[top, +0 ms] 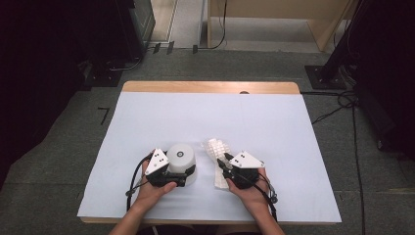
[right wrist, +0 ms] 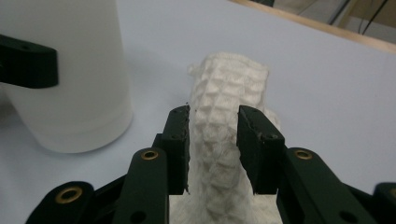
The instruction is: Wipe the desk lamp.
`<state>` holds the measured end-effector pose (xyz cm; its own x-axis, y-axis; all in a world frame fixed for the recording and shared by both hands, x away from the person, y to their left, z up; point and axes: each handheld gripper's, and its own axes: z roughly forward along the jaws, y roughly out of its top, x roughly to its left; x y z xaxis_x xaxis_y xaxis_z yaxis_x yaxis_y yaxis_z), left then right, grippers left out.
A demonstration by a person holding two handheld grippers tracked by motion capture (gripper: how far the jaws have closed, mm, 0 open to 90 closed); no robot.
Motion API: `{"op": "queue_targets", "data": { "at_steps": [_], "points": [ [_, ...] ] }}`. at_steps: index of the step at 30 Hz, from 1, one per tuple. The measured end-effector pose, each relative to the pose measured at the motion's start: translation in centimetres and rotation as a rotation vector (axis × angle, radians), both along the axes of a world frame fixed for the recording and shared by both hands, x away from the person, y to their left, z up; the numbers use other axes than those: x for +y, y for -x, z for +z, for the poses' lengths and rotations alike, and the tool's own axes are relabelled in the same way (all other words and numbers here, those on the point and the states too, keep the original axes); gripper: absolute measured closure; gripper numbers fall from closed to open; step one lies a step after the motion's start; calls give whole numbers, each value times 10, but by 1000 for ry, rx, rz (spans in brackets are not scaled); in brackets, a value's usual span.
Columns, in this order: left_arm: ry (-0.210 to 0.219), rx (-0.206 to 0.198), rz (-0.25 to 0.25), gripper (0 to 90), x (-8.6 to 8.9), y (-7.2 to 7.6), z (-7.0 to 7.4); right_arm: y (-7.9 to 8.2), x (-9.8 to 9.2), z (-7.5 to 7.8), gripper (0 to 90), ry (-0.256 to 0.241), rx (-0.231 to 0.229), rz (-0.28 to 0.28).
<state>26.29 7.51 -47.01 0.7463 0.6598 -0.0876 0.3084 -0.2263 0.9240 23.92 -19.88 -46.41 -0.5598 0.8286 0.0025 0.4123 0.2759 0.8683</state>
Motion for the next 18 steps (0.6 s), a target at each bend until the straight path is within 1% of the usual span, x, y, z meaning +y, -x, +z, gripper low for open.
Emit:
{"op": "queue_targets", "data": {
  "at_steps": [1, 2, 3, 4, 5, 6, 7, 8, 9, 10, 12, 13, 14, 16, 18],
  "points": [
    [6, 7, 0, 86, 1, 0, 0, -1, 0, -2, 588, -10, 10, -9],
    [8, 8, -2, 86, 1, -1, 0, -2, -1, -4, 519, 0, 13, -41],
    [19, 5, -5, 86, 2, -1, 1, -2, 0, -6, 488, 12, 14, -80],
    [24, 5, -11, 86, 2, 0, 1, -3, -1, -7, 480, 23, 21, -110],
    [33, 4, -20, 86, 3, 0, 2, -5, -3, -9, 469, 19, 34, -117],
    [49, -2, -35, 86, 3, 0, 2, -7, -5, -11, 472, 12, 62, -123],
    [55, -12, -47, 86, 2, 1, 3, -11, -6, -14, 499, 9, 107, -128],
    [49, -20, -53, 86, 1, 2, 3, -15, -7, -19, 536, -13, 168, -102],
    [30, -40, -59, 86, -1, 3, 2, -17, -8, -22, 563, -31, 205, -81],
    [17, -50, -60, 86, -2, 4, 1, -19, -9, -26, 602, -52, 235, -59],
    [-18, -58, -60, 86, -5, 4, -1, -19, -9, -28, 689, -50, 229, -52],
    [-29, -57, -60, 86, -6, 4, -3, -19, -9, -27, 720, -49, 228, -52],
    [-29, -58, -62, 86, -7, 4, -4, -18, -10, -27, 751, -50, 227, -53],
    [-30, -57, -61, 86, -7, 4, -3, -18, -11, -27, 771, -61, 229, -54],
    [-29, -53, -51, 85, -7, 5, -3, -17, -11, -26, 778, -64, 215, -56]
  ]
}}
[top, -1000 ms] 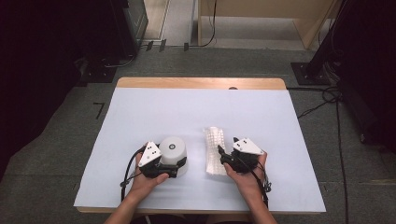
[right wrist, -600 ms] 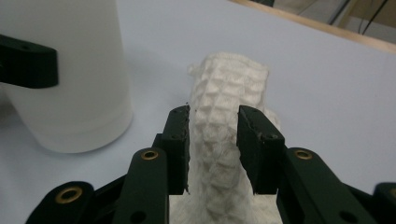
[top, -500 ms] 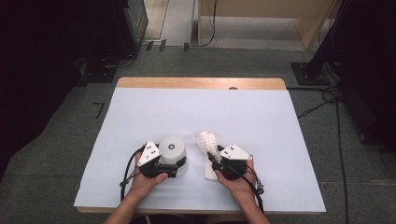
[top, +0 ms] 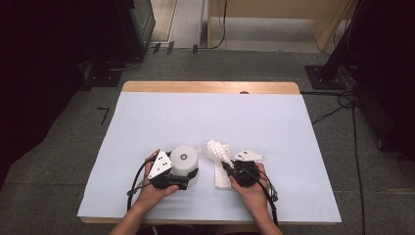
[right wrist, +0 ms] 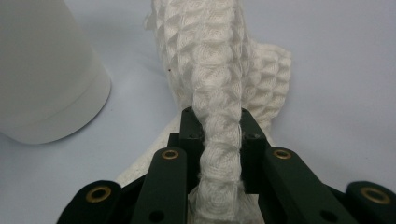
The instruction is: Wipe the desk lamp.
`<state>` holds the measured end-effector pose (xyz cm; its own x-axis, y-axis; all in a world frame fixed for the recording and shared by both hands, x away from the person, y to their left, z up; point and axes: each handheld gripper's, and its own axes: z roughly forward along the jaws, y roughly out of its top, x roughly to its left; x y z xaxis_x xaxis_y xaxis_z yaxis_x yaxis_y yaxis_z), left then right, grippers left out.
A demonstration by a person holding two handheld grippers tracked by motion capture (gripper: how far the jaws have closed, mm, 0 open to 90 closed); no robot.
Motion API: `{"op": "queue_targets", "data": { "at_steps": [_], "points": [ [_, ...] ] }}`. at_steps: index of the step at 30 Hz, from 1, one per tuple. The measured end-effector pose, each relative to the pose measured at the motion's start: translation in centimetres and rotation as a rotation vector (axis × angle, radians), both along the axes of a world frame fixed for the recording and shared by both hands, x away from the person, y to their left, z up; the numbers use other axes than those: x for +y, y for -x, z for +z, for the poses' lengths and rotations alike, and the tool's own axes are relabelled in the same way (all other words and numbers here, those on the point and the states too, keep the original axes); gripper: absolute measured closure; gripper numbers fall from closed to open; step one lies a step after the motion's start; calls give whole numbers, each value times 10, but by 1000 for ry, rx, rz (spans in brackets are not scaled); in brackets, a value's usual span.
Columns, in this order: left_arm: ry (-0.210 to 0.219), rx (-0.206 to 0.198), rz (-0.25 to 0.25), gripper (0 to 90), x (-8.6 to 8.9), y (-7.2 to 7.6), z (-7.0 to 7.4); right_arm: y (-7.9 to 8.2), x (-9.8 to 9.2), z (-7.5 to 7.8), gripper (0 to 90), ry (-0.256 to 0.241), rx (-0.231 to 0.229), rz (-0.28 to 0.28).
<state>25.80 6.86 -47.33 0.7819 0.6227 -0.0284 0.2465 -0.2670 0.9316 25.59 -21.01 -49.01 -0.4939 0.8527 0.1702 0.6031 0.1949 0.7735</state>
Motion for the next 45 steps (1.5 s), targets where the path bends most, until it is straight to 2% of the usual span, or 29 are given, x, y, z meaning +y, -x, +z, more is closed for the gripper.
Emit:
{"op": "queue_targets", "data": {
  "at_steps": [3, 6, 10, 12, 13, 14, 16, 19, 20, 21, 23, 26, 27, 33, 41, 45],
  "points": [
    [6, -12, 36, 24, -2, 6, 3, 2, 1, 3, 779, 5, -27, -14],
    [1, -37, 81, 20, -6, 14, 6, 4, 2, 5, 779, 23, -66, -39],
    [-33, -22, 217, 21, -19, 26, 2, 6, 5, 6, 777, 45, -90, -45],
    [-61, -34, 264, 20, -25, 30, 0, 7, 7, 5, 776, 47, -90, -42],
    [-80, -50, 312, 22, -28, 33, 0, 7, 9, 4, 776, 50, -91, -34],
    [-77, -47, 322, 76, -28, 33, 1, 8, 11, 4, 776, 53, -93, -25],
    [-60, -29, 303, 82, -25, 31, 1, 9, 14, 3, 776, 55, -93, -15],
    [-50, -24, 260, 85, -19, 27, 2, 10, 18, 3, 776, 52, -97, 5],
    [-27, -11, 242, 85, -16, 25, 3, 11, 20, 2, 776, 46, -96, 19],
    [20, 18, 210, 86, -10, 20, 4, 11, 22, 2, 776, 46, -98, 35],
    [92, 49, 174, 86, -1, 14, 9, 14, 28, 1, 777, 52, -111, 67],
    [163, 80, 132, 86, 10, 7, 15, 19, 38, 3, 778, 43, -131, 118],
    [171, 86, 119, 86, 13, 6, 16, 21, 42, 5, 778, 40, -140, 139],
    [167, 107, 66, 87, 12, 3, 14, 33, 54, 18, 783, 33, -219, 214],
    [132, 135, 4, 87, 2, 3, 9, 41, 46, 40, 785, -2, -339, 200],
    [132, 132, 6, 87, 3, 3, 10, 41, 45, 41, 784, -11, -343, 213]
  ]
}}
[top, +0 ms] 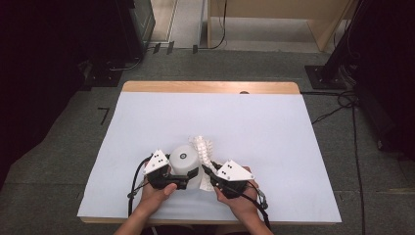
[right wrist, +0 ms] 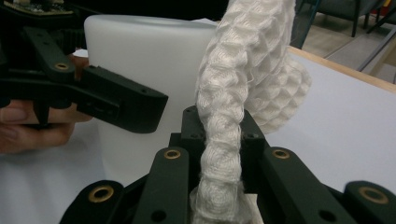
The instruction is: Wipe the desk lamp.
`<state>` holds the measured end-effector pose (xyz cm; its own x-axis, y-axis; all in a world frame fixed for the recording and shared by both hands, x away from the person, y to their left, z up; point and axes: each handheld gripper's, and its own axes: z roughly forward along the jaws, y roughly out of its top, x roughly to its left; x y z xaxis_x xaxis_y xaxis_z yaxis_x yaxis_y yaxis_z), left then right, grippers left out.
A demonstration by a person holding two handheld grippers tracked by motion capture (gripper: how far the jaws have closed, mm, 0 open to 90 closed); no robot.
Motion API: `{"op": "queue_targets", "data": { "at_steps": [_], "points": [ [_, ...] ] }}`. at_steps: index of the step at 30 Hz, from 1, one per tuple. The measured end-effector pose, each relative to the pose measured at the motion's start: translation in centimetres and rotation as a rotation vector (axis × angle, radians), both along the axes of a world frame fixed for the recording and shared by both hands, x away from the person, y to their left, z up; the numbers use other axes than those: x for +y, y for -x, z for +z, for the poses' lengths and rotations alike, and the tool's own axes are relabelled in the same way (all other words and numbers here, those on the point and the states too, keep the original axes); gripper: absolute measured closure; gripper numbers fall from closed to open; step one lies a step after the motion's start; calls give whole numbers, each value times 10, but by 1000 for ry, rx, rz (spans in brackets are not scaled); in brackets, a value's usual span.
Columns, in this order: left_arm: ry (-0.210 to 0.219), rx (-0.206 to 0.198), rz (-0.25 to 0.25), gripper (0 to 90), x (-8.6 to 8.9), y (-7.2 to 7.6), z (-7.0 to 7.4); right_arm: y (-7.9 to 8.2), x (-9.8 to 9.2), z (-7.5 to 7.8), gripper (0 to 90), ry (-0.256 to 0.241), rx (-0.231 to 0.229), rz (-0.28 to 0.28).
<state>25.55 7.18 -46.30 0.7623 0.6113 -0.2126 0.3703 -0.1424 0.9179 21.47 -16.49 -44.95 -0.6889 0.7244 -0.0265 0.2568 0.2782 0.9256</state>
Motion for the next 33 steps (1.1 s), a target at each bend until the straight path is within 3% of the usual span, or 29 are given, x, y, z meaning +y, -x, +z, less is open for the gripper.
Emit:
{"op": "queue_targets", "data": {
  "at_steps": [11, 14, 18, 20, 23, 26, 33],
  "points": [
    [50, -23, 50, 87, 16, -5, 9, -6, 11, -23, 783, 50, 81, 48],
    [25, -47, 47, 87, 13, -3, 8, -6, 12, -22, 783, 54, 73, 38],
    [-48, -103, 48, 87, 3, 2, 5, -6, 6, -16, 779, 25, 52, 20],
    [-61, -117, 50, 87, 2, 2, 4, -7, 3, -13, 779, 15, 47, -2],
    [-55, -128, 85, 87, 4, -1, 1, -10, -6, -12, 779, 3, 50, -54],
    [-132, -176, 141, 87, 1, -2, -3, -13, -16, -10, 779, -15, 54, -94],
    [-160, -188, 156, 86, -1, -4, -13, -20, -34, -10, 778, -72, 77, -157]
  ]
}}
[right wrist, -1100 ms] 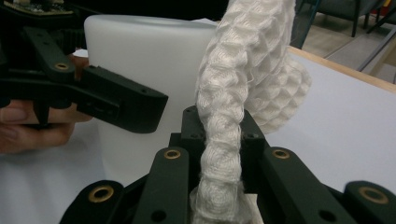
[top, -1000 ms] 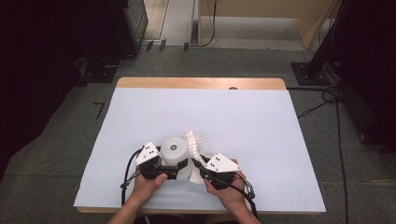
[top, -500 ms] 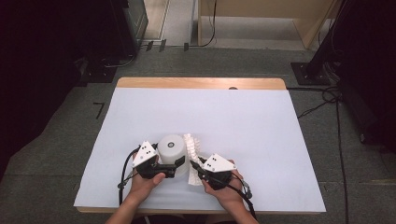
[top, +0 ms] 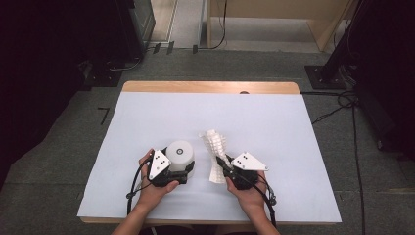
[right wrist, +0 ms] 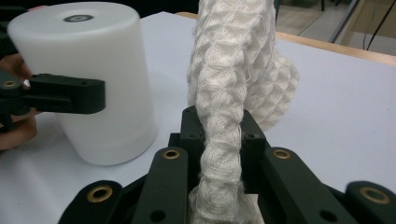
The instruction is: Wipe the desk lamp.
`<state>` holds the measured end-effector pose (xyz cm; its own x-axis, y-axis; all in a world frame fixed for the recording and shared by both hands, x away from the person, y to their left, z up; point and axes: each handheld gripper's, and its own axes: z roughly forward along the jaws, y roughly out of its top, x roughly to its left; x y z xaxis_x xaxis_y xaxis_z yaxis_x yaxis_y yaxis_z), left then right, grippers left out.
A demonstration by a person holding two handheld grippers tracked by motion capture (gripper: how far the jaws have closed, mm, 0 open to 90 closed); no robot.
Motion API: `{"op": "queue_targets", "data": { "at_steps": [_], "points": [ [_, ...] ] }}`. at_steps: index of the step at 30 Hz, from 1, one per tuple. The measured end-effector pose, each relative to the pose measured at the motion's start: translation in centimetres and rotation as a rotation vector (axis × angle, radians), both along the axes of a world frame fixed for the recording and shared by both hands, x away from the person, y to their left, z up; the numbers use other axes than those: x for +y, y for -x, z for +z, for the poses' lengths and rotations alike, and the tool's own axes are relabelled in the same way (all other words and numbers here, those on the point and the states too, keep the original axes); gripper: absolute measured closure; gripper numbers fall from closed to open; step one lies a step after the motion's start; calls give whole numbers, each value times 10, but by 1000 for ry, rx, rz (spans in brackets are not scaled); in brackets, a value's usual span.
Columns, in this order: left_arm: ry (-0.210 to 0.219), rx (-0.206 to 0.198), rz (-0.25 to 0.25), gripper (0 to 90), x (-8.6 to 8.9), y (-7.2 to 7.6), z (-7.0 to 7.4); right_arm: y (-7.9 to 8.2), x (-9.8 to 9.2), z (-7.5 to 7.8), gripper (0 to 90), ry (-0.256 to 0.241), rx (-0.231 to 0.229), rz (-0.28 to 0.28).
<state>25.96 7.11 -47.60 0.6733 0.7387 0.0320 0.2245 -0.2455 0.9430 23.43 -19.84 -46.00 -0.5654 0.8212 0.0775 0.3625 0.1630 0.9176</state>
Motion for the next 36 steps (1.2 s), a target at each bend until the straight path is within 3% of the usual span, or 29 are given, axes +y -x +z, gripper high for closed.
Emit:
{"op": "queue_targets", "data": {
  "at_steps": [5, 11, 14, 20, 25, 29, 32, 36],
  "points": [
    [-9, 2, 73, 72, -3, 5, -1, -2, -2, -2, 778, -12, 15, -7],
    [-52, 20, 266, 31, -18, 23, -1, -6, -2, -3, 776, -19, 17, -11],
    [-77, 18, 289, 67, -25, 23, -3, -6, 0, -5, 776, -6, 23, 1],
    [-28, 42, 210, 85, -14, 18, 1, -4, 7, -8, 776, -5, 27, 31],
    [96, 76, 110, 85, -2, 11, 9, 0, 16, -9, 776, 21, 21, 65],
    [158, 77, -12, 85, 1, 10, 17, 3, 24, -14, 776, 32, 36, 97],
    [158, 62, -53, 86, -1, 12, 19, 6, 30, -14, 777, 15, 50, 137],
    [175, 78, -88, 86, 0, 11, 20, 10, 31, -9, 779, 9, 31, 157]
  ]
}}
